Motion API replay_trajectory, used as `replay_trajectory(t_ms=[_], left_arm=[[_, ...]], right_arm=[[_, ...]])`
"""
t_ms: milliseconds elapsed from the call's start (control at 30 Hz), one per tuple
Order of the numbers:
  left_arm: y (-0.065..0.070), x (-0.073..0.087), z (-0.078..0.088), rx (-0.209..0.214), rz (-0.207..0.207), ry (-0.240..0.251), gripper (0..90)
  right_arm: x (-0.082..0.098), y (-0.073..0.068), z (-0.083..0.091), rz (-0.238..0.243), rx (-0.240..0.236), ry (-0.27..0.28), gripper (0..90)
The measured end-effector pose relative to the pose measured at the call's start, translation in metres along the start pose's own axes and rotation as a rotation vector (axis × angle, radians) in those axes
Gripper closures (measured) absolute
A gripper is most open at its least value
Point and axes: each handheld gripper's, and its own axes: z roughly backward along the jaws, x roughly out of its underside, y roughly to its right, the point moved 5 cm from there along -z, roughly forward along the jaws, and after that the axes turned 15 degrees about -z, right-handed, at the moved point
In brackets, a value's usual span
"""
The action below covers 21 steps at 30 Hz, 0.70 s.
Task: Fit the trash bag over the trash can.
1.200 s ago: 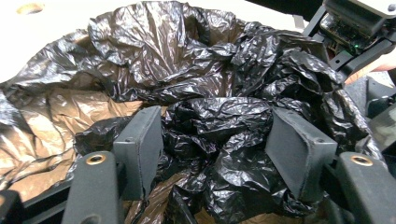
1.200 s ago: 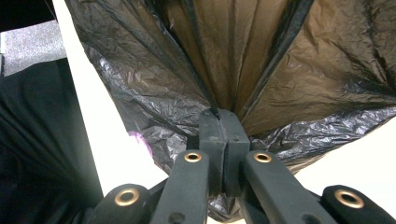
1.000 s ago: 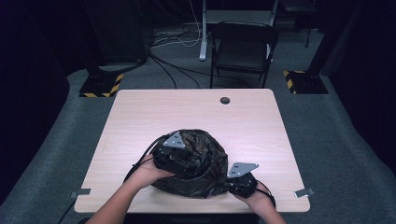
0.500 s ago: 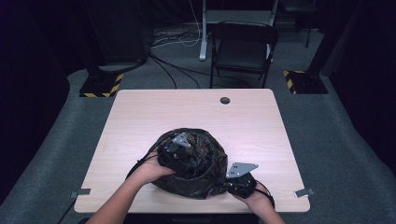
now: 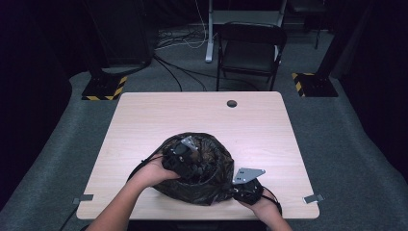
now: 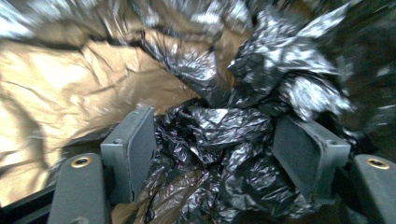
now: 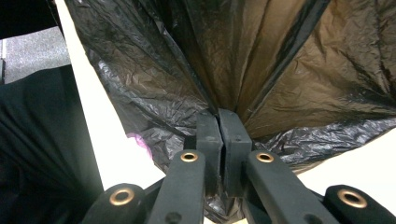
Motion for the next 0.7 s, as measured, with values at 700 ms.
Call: replay_trajectory(t_ms=[700], left_arm=[[0.000, -0.017, 0.010, -0.072, 0.026, 0.119, 32.6]], right_arm=[[0.000, 0.000, -0.001, -0.004, -0.010, 0.000, 77.4]])
